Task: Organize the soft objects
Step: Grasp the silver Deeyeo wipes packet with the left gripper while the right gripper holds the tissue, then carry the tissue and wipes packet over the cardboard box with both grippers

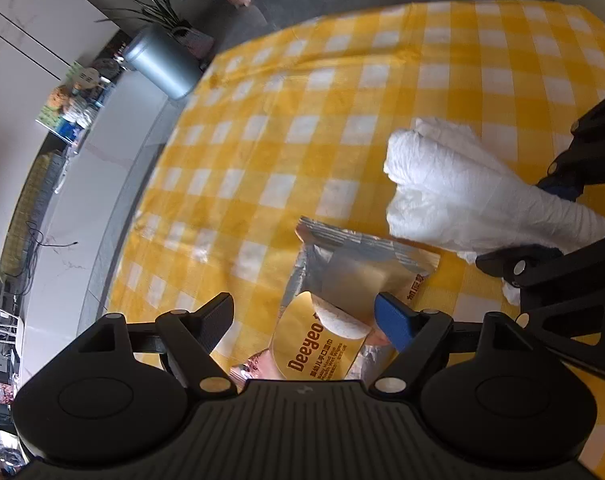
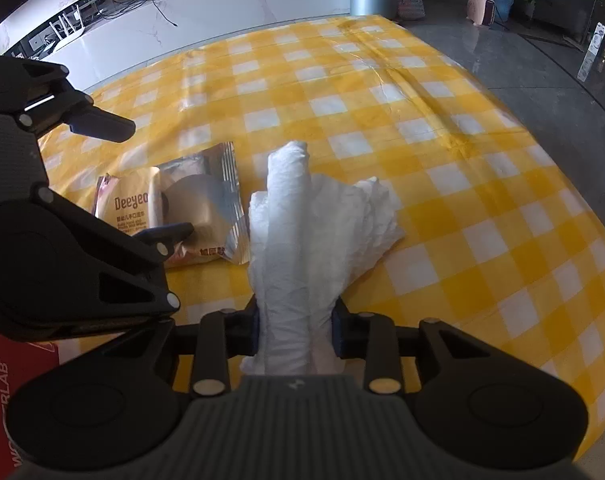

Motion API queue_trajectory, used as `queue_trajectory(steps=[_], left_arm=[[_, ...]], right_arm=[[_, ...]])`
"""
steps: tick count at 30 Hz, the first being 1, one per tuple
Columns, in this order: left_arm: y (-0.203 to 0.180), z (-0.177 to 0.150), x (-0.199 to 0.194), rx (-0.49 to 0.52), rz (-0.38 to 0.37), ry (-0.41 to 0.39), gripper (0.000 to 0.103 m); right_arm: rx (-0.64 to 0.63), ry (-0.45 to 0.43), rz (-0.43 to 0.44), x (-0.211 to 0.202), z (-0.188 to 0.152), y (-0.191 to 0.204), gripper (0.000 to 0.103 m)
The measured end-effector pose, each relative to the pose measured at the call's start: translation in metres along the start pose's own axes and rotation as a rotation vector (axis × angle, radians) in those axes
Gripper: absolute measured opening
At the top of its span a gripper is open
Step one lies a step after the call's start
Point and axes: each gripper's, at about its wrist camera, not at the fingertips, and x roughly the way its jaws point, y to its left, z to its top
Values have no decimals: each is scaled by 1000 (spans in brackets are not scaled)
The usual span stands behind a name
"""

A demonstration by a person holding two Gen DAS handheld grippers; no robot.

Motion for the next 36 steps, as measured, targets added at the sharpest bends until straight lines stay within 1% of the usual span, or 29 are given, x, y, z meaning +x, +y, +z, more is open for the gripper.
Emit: queue_trajectory(steps=[3,4,5,7,8,9,11,13,14,15,16,17,20,21,23,24,25,26,27,29,31,33,36], left_arm=[[12,2,2,-32,-45,-27,97],[15,3,5,-38,-61,-23,102],[17,2,9,-36,-79,-19,103],[19,3,19,-20,-128,23,103],[22,3,22,-20,-144,20,103],[25,2,23,-21,-164,-3,103],[31,-3,29,-51,-230,-42,103],[36,-8,36,-89,-332,-42,103],[37,-10,38,-97,-386,-39,89],[34,-12,35,-90,-418,-41,86],[31,-14,32,-80,-415,-54,80],[30,-15,30,-73,-407,-57,77],[27,-16,26,-57,-385,-44,72],[25,-16,24,-46,-360,-37,70],[24,-14,18,-43,-272,-13,61],[25,-14,17,-70,-228,16,59],[32,-14,16,-136,-185,40,56],[37,-17,12,-190,-164,38,56],[39,-20,6,-227,-154,24,56],[46,-30,-11,-294,-141,-30,55],[50,-37,-28,-357,-110,-77,55],[53,-41,-46,-394,-80,-122,55],[60,-43,-70,-456,-65,-153,55]], right_arm=[[-17,4,-6,2,0,2,33],[-24,4,-12,3,0,3,33],[-28,5,-16,3,0,4,33],[-36,6,-22,4,0,6,34],[-38,6,-23,4,0,6,34],[-39,5,-22,4,0,6,34],[-44,4,-16,3,0,5,34],[-35,4,-6,3,0,3,34],[-34,3,-3,3,0,2,34],[-31,2,-1,3,0,2,34],[-34,2,-2,3,0,2,34],[-41,2,-3,3,0,3,34],[-49,0,-9,4,0,4,34],[-50,0,-10,3,0,5,34],[-48,0,-9,3,0,5,34],[-46,0,-8,3,0,4,34],[-46,0,-7,3,0,4,33],[-46,0,-6,3,0,4,33],[-45,0,-6,3,1,4,33],[-42,-1,-6,3,2,4,32],[-43,-2,-9,3,2,5,30],[-50,-6,-12,1,1,6,29],[-42,-11,-11,-3,0,5,27]])
